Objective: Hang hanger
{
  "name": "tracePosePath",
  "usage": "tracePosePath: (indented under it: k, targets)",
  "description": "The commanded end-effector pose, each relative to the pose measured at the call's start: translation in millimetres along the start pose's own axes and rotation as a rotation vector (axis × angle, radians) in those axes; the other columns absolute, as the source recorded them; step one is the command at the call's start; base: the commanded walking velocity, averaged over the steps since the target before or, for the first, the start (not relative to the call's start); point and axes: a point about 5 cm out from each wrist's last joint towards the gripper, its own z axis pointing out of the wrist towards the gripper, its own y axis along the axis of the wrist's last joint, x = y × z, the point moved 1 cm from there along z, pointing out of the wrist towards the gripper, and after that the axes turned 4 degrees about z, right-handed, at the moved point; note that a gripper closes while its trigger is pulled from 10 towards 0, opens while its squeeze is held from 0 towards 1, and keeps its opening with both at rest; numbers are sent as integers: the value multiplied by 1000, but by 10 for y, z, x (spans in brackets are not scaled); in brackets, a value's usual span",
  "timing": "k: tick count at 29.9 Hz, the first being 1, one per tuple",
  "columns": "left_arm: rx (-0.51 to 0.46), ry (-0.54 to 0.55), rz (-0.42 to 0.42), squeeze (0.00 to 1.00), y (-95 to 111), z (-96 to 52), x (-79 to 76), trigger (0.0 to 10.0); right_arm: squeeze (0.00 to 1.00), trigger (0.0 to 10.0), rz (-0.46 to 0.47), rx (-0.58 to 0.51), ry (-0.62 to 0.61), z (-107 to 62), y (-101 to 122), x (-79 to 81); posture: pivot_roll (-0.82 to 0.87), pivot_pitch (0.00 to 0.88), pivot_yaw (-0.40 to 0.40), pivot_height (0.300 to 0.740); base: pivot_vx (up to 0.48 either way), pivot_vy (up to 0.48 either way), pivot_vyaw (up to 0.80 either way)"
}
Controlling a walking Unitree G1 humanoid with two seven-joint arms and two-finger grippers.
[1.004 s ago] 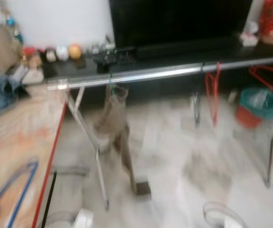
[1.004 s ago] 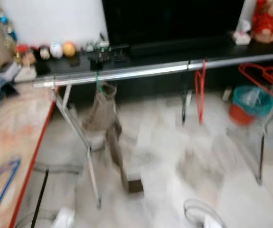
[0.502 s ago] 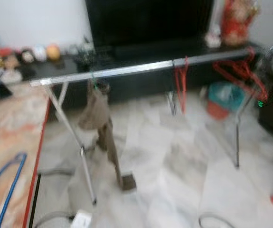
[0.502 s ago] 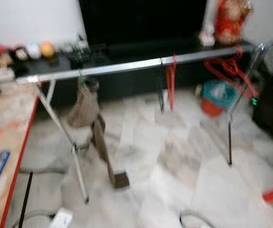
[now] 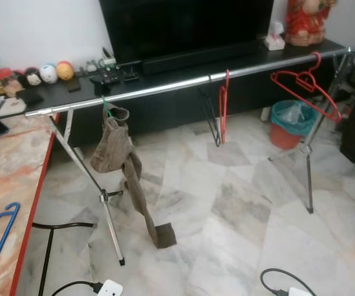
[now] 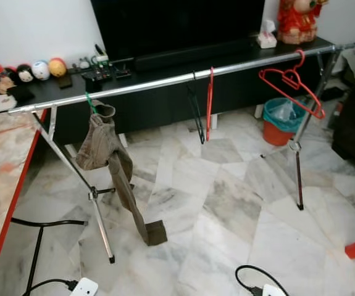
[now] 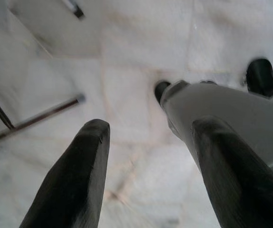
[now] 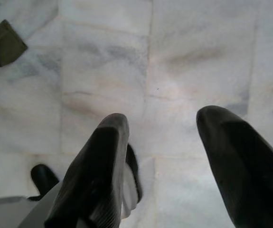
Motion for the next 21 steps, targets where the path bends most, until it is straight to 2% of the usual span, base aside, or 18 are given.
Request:
tracePosePath:
  k: [1, 21]
  targets:
    - [26, 2, 3, 0, -69, -12, 5, 10000, 0, 10000, 5, 18, 10, -11, -60, 33, -78, 4, 59, 740, 0, -289, 0]
    - [27, 1, 3, 0, -77, -15, 8, 10000, 0, 10000, -1, 8, 14, -8, -45, 52, -79, 6, 59, 740, 0, -291, 0]
